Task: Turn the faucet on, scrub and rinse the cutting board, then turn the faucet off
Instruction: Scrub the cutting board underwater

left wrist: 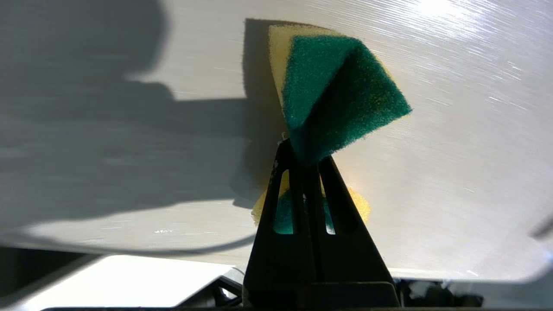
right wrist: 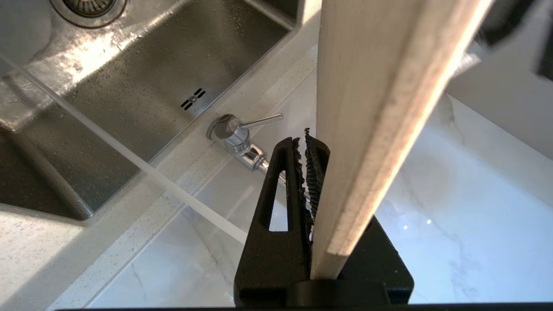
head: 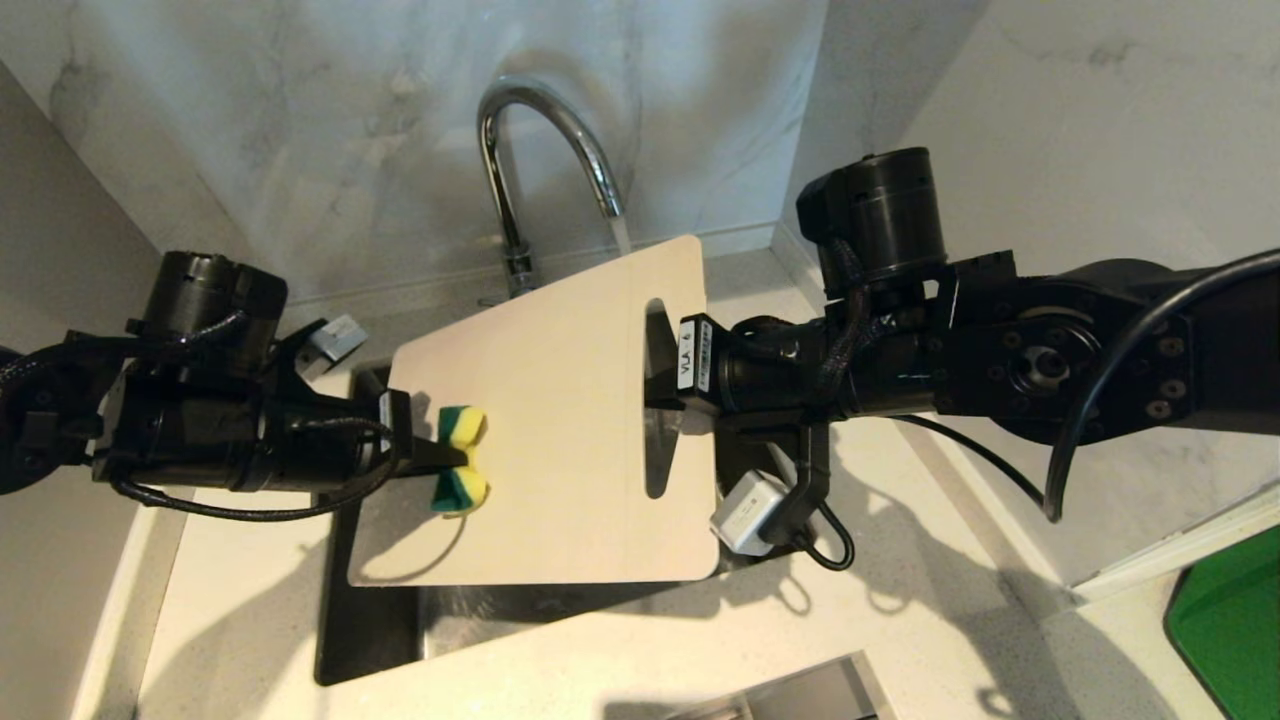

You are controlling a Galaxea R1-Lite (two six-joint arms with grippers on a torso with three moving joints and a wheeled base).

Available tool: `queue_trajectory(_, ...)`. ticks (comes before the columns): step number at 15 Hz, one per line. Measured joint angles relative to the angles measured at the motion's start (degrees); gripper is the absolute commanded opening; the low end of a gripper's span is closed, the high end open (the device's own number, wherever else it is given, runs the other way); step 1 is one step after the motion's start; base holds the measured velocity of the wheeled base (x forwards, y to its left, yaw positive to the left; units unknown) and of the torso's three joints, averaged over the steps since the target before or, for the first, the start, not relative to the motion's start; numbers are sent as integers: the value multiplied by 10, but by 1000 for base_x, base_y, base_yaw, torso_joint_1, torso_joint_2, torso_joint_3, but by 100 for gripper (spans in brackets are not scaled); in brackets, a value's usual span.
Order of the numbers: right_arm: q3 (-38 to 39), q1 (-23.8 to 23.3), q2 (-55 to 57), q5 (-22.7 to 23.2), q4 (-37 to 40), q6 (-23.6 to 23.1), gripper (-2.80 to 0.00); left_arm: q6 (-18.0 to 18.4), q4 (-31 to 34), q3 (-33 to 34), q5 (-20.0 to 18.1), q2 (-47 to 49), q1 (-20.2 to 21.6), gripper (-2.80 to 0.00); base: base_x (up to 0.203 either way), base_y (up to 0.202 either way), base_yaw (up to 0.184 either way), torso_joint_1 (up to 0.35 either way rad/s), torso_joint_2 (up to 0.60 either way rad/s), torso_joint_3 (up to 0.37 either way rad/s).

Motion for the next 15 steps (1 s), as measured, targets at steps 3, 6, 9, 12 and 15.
queue_trajectory(3, 0, 0, -2, 1, 0, 0, -280, 24, -3, 30, -28, 4, 54, -280, 0, 0, 0, 0, 0, 0)
queue_trajectory(6, 0, 0, -5, 1, -1, 7, -280, 51, -7, 52, -69, 13, 124, -280, 0, 0, 0, 0, 0, 0)
queue_trajectory(9, 0, 0, -7, 1, -1, 8, -280, 99, -9, 73, -99, 24, 187, -280, 0, 0, 0, 0, 0, 0)
queue_trajectory(12, 1, 0, -8, 1, -1, 8, -280, 114, -9, 82, -111, 32, 223, -280, 0, 0, 0, 0, 0, 0)
queue_trajectory(15, 3, 0, -8, 1, -2, 8, -280, 115, -8, 74, -114, 27, 237, -280, 0, 0, 0, 0, 0, 0)
